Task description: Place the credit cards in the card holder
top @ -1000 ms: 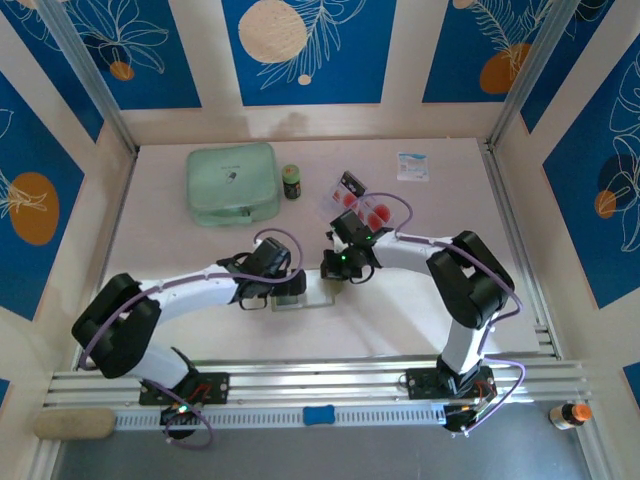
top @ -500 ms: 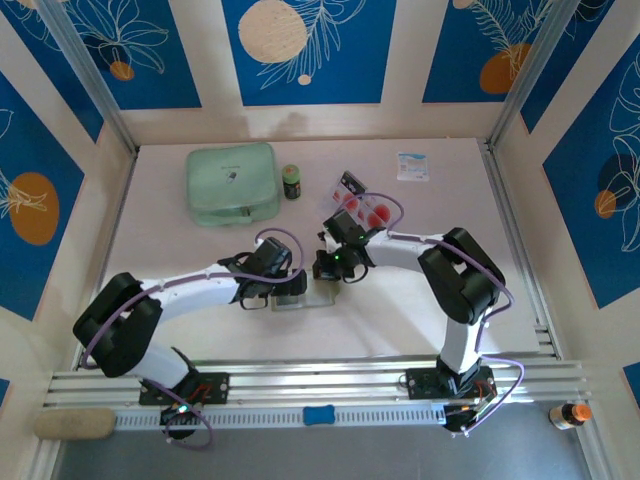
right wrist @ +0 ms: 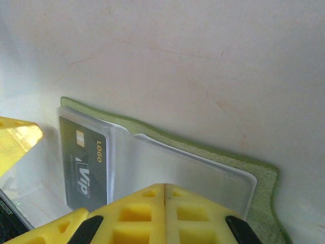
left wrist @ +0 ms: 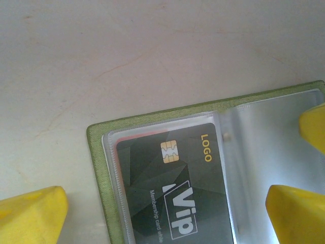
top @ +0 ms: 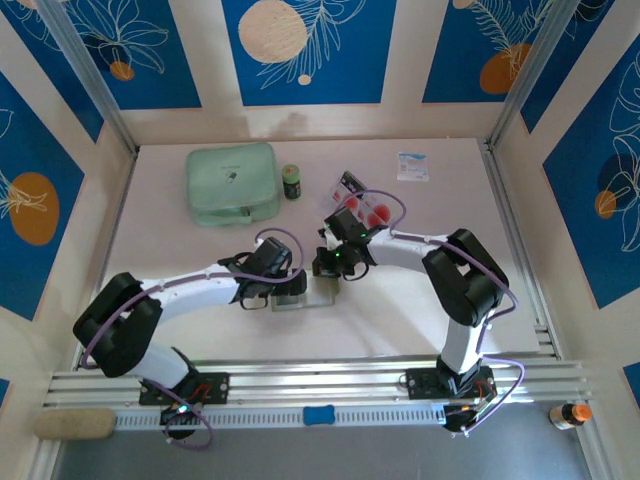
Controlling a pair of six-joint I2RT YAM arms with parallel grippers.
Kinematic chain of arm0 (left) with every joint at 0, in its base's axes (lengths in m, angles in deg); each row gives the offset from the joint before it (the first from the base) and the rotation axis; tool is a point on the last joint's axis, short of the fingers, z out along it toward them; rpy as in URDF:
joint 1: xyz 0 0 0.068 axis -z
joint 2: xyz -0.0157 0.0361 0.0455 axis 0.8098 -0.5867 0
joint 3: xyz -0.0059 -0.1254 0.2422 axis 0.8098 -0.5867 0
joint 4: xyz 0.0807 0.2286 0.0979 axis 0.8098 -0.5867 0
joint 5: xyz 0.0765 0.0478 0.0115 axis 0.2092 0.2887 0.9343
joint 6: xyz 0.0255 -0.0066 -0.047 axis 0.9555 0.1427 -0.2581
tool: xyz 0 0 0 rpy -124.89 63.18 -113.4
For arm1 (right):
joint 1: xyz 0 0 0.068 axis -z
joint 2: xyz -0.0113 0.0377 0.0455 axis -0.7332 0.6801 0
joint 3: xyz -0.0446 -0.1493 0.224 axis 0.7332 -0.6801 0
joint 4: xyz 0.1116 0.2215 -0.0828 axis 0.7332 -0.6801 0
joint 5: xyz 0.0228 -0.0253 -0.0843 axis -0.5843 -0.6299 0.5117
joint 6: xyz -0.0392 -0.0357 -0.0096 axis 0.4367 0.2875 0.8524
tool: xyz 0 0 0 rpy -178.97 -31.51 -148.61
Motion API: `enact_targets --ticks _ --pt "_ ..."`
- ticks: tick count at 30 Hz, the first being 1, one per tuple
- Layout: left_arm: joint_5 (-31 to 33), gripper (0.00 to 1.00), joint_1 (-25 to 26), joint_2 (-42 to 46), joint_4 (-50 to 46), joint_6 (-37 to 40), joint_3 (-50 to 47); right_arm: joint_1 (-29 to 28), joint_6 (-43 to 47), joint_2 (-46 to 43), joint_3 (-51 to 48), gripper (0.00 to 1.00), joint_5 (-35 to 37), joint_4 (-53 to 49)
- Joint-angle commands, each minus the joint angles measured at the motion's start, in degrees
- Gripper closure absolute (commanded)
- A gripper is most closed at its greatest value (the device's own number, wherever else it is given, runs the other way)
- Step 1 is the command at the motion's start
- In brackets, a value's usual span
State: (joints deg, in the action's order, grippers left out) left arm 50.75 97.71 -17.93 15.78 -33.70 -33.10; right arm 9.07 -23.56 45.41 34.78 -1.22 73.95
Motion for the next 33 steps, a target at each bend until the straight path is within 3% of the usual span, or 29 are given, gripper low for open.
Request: enact_targets --ticks 1,33 --pt "0.5 0.0 0.5 0.2 -0.2 1.1 1.1 0.5 0.4 -1.4 0.8 1.0 -0.5 -1.3" --pt "0.3 0.0 1.0 -1.5 1.6 1.0 -0.1 -2.0 -4.3 4.6 1.0 1.0 -5.4 3.8"
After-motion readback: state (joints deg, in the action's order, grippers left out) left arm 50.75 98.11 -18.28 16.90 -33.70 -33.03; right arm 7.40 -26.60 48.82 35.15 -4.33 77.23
